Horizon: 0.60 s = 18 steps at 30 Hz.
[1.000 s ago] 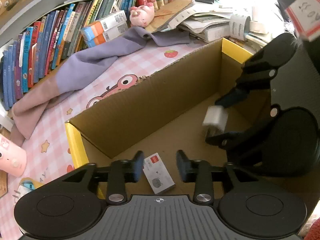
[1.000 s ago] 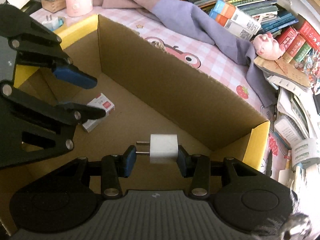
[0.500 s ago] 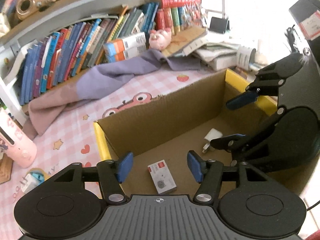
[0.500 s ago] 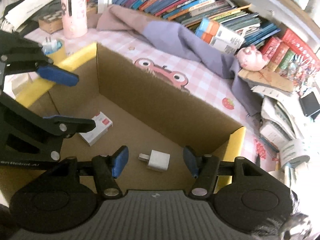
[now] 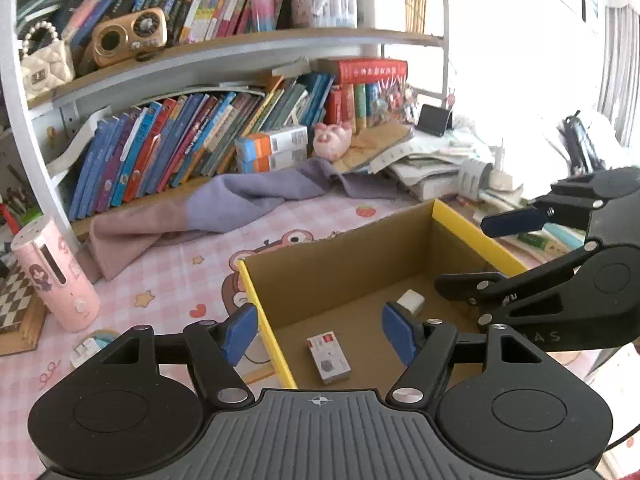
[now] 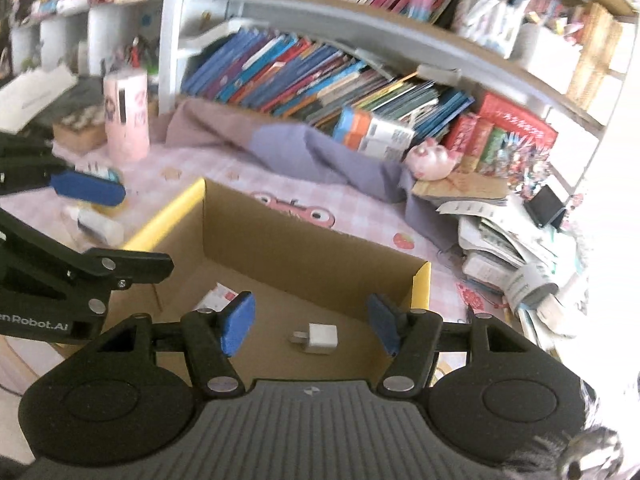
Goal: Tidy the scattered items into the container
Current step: 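Lift both open tools out of the yellow box and back away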
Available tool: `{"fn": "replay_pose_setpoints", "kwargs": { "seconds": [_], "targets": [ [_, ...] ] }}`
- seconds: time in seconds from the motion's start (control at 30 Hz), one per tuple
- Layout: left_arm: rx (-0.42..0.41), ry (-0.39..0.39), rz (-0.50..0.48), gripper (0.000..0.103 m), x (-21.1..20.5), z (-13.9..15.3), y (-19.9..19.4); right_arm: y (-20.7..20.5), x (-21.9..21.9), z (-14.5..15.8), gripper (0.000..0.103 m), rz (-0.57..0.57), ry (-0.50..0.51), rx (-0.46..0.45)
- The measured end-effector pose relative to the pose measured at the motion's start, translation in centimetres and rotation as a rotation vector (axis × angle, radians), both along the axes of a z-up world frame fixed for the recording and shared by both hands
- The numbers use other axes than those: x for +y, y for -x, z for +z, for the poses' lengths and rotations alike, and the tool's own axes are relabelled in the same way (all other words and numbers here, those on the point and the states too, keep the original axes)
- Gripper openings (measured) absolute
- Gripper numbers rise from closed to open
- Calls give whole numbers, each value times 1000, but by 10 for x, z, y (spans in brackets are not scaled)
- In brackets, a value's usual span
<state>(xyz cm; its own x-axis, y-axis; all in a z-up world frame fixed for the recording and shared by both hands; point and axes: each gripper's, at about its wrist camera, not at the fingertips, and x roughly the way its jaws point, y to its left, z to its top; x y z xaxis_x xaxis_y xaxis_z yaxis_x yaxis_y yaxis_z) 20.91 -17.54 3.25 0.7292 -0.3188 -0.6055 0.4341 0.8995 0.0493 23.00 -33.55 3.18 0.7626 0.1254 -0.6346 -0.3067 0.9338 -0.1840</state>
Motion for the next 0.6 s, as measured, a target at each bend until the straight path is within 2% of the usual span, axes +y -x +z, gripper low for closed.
{"fn": "replay_pose_setpoints", "kwargs": {
  "seconds": [0.33, 0.6],
  "targets": [
    [-37, 49, -49, 72, 36, 9, 50, 57, 23, 12, 61, -142, -46, -80],
    [-28, 46, -72, 73, 63, 0, 89, 112, 57, 6, 61, -191, -8, -114]
  ]
}}
